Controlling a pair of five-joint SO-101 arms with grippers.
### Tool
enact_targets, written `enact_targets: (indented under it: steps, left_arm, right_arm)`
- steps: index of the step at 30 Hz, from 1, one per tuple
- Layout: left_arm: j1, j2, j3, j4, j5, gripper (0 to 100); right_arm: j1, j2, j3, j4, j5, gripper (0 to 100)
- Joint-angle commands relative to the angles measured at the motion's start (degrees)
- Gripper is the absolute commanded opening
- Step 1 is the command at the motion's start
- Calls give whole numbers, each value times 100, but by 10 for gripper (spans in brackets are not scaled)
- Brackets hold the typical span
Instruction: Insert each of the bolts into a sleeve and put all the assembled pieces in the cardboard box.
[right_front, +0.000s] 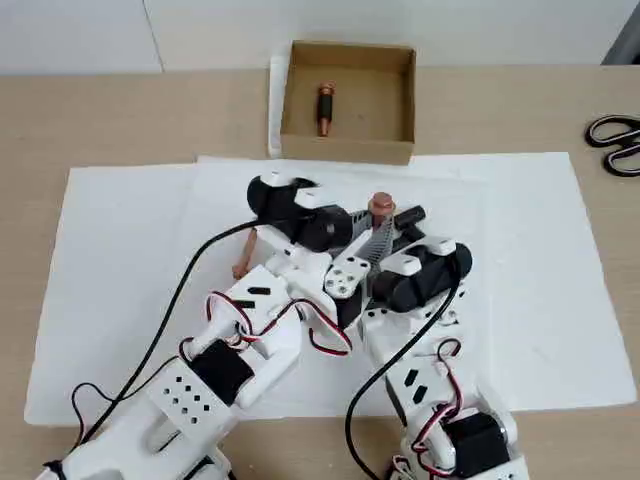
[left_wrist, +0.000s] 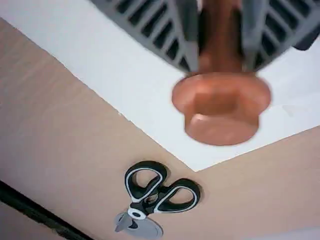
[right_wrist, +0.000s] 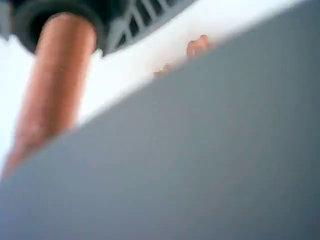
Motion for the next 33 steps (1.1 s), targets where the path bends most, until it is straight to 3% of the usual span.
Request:
enact_targets:
  steps: [1,21,33]
  left_arm:
    - [44,-79,101,-114,-26,6]
    - [237,-79,224,-132,-44,6]
    - [229,-44,242,-536,-281,6]
  right_arm:
    - [4,-13,-35,-145,-44,4]
    - [13,-13,-35,-145,-44,4]
    - [13,-13,-35,-145,-44,4]
